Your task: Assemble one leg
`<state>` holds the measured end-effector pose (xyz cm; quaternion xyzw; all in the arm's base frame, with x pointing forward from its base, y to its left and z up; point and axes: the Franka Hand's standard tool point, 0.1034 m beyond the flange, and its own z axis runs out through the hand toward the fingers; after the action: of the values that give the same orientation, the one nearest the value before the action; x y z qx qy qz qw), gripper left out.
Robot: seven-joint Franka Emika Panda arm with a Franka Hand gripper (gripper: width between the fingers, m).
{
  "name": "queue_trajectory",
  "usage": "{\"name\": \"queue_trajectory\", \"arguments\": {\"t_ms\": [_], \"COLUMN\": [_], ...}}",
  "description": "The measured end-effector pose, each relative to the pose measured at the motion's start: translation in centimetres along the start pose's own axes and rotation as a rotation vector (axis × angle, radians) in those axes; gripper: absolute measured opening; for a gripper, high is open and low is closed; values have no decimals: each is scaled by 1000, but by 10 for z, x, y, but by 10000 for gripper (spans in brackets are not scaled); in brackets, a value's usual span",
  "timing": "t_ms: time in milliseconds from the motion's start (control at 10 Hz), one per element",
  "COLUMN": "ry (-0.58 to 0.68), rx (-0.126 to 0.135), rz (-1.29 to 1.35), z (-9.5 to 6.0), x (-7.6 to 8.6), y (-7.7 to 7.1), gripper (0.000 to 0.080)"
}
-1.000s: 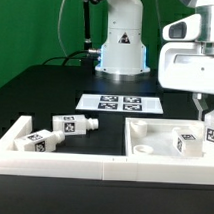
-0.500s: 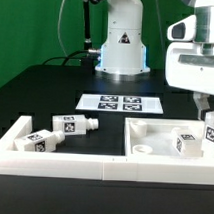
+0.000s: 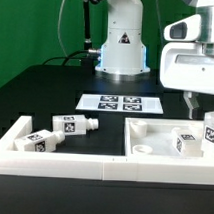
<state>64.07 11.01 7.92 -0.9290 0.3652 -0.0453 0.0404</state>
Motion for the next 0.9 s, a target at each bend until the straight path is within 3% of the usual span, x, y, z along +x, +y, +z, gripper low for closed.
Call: {"name": "queue_trajectory", "arguments": {"t_ms": [500, 900], "ry": [4, 6], "rx": [-12, -21], "rz": [-491, -733], "z": [2, 2], "x": [2, 5], "y": [3, 5], "gripper": [649, 649]}}
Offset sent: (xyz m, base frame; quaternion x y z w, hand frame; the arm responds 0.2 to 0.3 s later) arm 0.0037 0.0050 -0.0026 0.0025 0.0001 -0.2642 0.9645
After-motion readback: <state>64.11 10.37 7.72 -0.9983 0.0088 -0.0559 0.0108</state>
